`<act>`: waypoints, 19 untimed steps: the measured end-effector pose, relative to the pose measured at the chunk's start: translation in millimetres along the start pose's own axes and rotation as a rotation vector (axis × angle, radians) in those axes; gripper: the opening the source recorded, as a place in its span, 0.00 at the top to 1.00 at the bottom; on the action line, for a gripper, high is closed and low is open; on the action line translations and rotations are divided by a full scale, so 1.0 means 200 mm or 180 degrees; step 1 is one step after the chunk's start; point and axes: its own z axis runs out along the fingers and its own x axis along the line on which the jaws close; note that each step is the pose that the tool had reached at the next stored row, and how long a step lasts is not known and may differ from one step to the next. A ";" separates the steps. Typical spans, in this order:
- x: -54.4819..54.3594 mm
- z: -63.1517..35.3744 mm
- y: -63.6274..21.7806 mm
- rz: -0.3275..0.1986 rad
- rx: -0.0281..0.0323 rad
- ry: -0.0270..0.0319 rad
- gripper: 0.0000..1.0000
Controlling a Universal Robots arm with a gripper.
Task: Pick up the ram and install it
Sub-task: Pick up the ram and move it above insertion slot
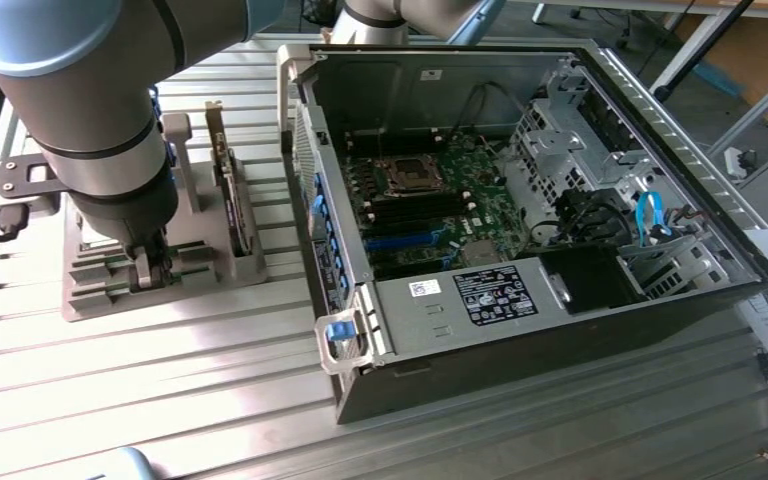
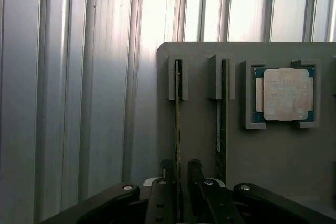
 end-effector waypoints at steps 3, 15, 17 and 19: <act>0.00 0.000 0.000 0.0000 0.0000 0.0000 0.75; 0.00 0.000 0.000 0.0000 0.0000 0.0000 0.75; 0.00 0.000 0.000 0.0000 0.0000 0.0000 0.76; 0.00 0.000 0.000 0.0000 0.0000 0.0000 0.84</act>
